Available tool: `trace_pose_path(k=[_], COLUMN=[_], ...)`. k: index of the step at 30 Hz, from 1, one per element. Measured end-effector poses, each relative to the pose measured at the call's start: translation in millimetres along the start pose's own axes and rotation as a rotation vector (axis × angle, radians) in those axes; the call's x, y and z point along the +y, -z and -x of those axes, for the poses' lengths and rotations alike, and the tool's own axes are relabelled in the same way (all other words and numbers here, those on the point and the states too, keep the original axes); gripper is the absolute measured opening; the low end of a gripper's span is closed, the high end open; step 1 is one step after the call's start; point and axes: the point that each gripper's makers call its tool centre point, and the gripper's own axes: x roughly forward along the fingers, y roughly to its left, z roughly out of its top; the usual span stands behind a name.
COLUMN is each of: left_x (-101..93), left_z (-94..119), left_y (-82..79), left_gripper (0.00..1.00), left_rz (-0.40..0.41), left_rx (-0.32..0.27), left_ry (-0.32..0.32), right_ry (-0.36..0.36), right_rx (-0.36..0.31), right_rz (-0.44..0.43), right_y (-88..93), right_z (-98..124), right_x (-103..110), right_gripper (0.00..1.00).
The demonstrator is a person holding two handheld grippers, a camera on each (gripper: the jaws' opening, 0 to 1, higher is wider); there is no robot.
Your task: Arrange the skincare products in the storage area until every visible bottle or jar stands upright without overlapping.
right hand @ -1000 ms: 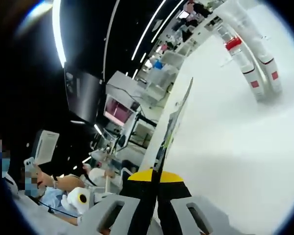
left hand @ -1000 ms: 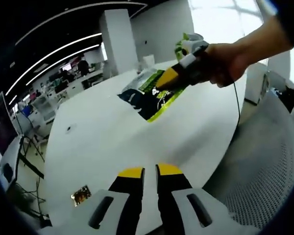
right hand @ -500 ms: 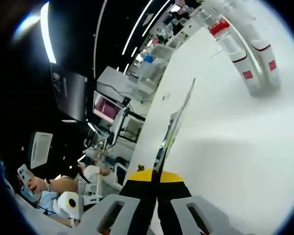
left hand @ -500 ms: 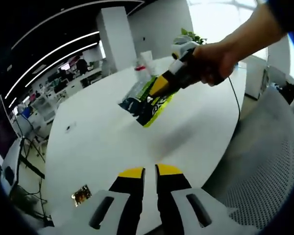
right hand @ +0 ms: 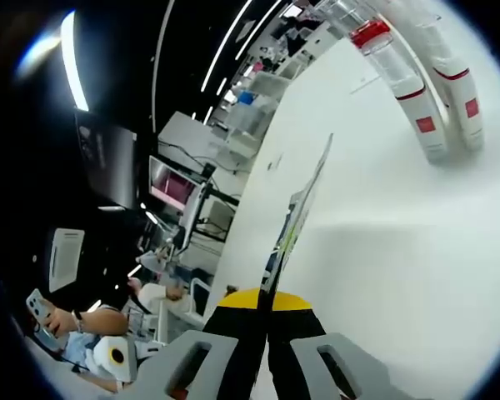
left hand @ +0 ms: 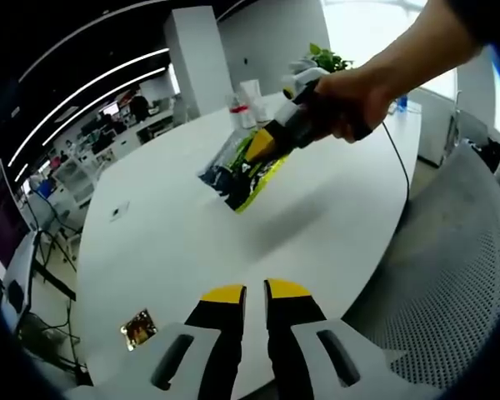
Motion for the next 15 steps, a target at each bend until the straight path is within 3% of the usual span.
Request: trace_pose_path(k=[15], left_x=[1.1], left_z=[-0.2], left_y=[2.9], left_gripper=[0.04], left_rz=[0.007], left_rx=[0.008], left_ry=[-0.004], right_ry=[0.030], right_rx=[0.036], right_rz=[0.001], right_y=[5.6], right_z=[-4.4], right_x=[-10.0], right_gripper=[0.00])
